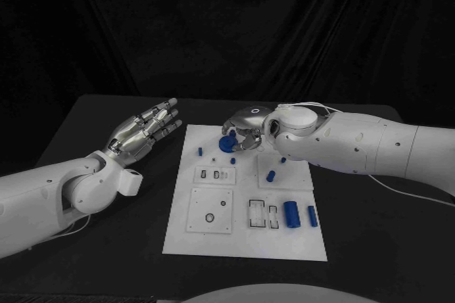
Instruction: Assemble the parts on the task board
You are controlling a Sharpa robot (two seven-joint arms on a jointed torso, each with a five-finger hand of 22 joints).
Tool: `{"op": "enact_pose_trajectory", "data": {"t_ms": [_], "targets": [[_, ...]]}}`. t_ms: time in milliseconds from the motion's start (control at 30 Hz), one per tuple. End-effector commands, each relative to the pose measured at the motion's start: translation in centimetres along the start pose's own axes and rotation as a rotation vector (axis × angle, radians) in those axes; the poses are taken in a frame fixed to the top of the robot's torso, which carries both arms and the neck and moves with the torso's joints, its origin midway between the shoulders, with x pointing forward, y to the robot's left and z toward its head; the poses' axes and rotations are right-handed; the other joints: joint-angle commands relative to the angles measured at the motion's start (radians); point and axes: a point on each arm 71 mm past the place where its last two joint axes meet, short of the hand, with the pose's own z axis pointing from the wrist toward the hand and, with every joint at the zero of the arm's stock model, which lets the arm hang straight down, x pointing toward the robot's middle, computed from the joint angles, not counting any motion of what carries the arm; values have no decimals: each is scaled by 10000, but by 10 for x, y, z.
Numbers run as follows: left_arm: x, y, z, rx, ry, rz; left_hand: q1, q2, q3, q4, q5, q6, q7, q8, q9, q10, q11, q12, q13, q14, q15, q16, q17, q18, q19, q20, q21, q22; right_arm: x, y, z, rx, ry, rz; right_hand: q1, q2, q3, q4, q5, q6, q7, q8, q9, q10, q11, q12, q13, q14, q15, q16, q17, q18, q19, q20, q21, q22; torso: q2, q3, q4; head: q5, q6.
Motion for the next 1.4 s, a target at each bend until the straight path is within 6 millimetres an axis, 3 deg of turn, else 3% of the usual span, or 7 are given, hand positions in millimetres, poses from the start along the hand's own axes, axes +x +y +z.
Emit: {"op": "enact_pose_trajectory", "data": {"t_ms": [33, 367, 600, 700, 833, 1000, 1400], "targets": [[1, 0, 0, 81, 114, -101, 95, -10, 44, -7, 34, 56, 24, 52, 8, -2, 74, 34, 1, -5, 85, -37, -9, -80, 26, 71, -17, -5, 1, -1, -1, 68, -22, -14, -65, 61, -73, -6, -177, -322, -23, -207, -257, 1045, -63, 25, 2634, 688, -77, -88, 1261, 78, -107, -22, -85, 1179, 12, 6, 8, -4, -1], [1, 0, 0, 77, 121, -107, 95, -10, 44, -7, 34, 56, 24, 52, 8, -2, 74, 34, 1, -5, 85, -37, -9, -80, 26, 71, -17, -5, 2, -4, -3, 128, 19, -9, -40, 140, -153, 2, -175, -986, -71, -589, -750, 1045, -111, 25, 2634, 678, -118, -137, 1211, 86, -112, -59, -156, 1166, 16, 0, 15, -14, 0], [0, -1, -2, 83, 67, -84, 95, -10, 44, -7, 34, 56, 24, 52, 8, -2, 74, 34, 1, -5, 85, -37, -9, -80, 26, 71, -17, -5, -4, -7, -11, -24, -777, 45, -293, 301, -303, 246, -120, -25, -20, -350, -686, 1045, -81, 25, 2634, 706, -108, -117, 1249, 68, -46, -60, -132, 1213, 11, -1, 7, -9, 28], [-1, -1, -3, 86, 19, -60, 95, -10, 44, -7, 34, 56, 24, 52, 8, -2, 74, 34, 1, -5, 85, -37, -9, -80, 26, 71, -17, -5, -18, -12, -24, -156, -1620, 11, -427, 350, -453, 436, -434, 1070, 8, 10, -590, 1045, -64, 25, 2634, 789, -98, 46, 1462, 3, 132, -56, 126, 1372, 11, 2, 7, 6, 1], [-2, -2, -5, 79, -20, -42, 104, -8, 74, -9, 38, 60, 22, 50, 8, 1, 85, 36, 2, -5, 99, -37, -9, -90, 27, 80, -16, -4, -36, -26, -46, 19, -2202, -66, -451, 324, -623, 554, -927, 1567, -49, 147, -577, 1045, -101, 25, 2634, 846, -125, 206, 1672, -58, 279, -75, 377, 1529, 11, 2, -5, 17, -35], [-3, -2, -6, 70, -77, -11, 106, -10, 77, -9, 39, 71, 22, 53, 9, 7, 85, 39, 4, -5, 101, -37, -9, -91, 28, 81, -15, -3, -47, -49, -79, 605, -2443, -89, -483, 251, -820, 693, -1456, 1778, -84, 195, -538, 1045, -131, 25, 2634, 875, -149, 304, 1799, -130, 424, -101, 669, 1699, 1, -12, -44, 61, -87], [-2, -2, -6, 108, -71, -18, 109, -17, 85, -11, 45, 82, 29, 56, 11, -8, 65, 32, -1, -5, 103, -37, -9, -93, 27, 82, -16, -4, -37, -88, -132, 1526, -2621, 15, -596, -114, -1189, 1379, -1776, 1729, -215, -25, -660, 1045, -244, 25, 2634, 809, -246, 10, 1346, -253, 671, -186, 1204, 2005, -13, -19, -49, 19, -99]]}}
